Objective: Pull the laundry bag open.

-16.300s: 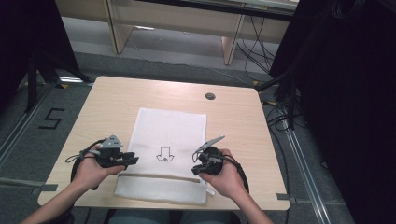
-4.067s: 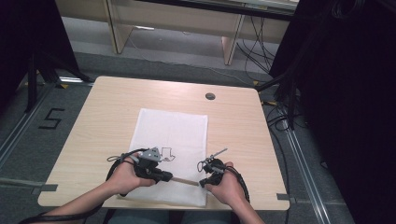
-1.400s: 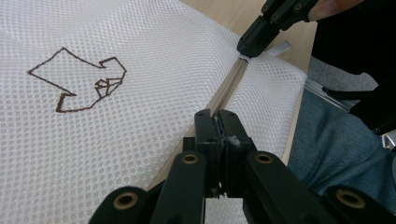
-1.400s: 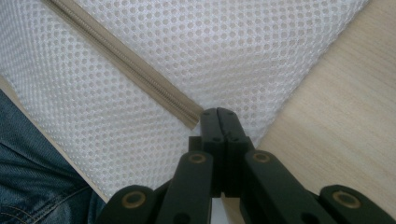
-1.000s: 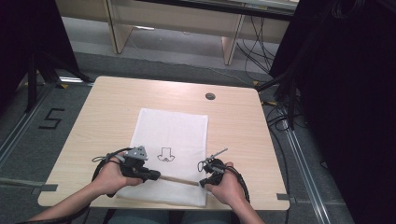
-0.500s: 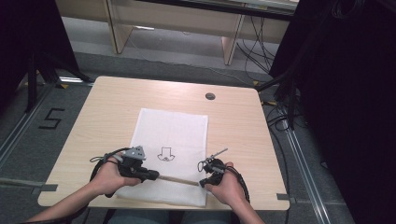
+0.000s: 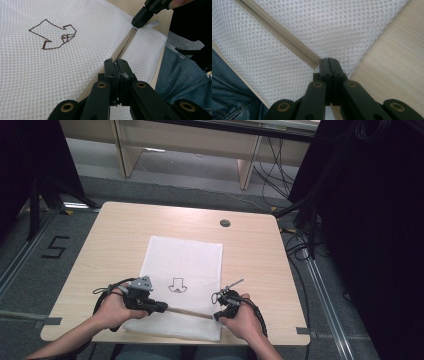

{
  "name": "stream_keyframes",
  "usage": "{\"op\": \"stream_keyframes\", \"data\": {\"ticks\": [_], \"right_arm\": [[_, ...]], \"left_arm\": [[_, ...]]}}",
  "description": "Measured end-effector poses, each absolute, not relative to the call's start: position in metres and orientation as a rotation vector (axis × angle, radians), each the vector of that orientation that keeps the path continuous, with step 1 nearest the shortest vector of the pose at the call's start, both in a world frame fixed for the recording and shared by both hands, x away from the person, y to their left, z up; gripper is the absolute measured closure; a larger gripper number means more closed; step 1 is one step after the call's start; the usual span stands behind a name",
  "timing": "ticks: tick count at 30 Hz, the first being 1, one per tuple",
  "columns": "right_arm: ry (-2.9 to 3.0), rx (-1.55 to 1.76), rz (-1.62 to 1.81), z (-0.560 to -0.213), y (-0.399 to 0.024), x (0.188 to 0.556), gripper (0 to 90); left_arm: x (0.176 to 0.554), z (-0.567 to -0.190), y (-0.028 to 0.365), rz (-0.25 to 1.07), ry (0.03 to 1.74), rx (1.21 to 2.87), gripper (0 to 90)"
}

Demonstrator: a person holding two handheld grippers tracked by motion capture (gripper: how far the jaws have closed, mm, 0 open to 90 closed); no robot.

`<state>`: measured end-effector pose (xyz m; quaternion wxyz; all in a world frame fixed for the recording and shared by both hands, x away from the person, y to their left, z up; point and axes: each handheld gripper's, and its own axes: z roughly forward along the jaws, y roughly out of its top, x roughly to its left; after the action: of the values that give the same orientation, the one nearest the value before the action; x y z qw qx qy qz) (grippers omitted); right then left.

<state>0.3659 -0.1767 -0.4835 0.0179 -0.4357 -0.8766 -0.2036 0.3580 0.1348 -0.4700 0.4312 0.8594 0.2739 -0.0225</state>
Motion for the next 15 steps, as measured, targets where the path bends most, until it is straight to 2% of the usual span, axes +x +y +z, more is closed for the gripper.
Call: {"op": "stream_keyframes", "data": {"ticks": [15], "right_arm": [[-2.72,-1.353,-0.629,-0.4834,-0.1768,0.366,90.0]], "left_arm": [[0.357,-0.4707,0.142,-0.057,0.717,2.132,87.8]]}}
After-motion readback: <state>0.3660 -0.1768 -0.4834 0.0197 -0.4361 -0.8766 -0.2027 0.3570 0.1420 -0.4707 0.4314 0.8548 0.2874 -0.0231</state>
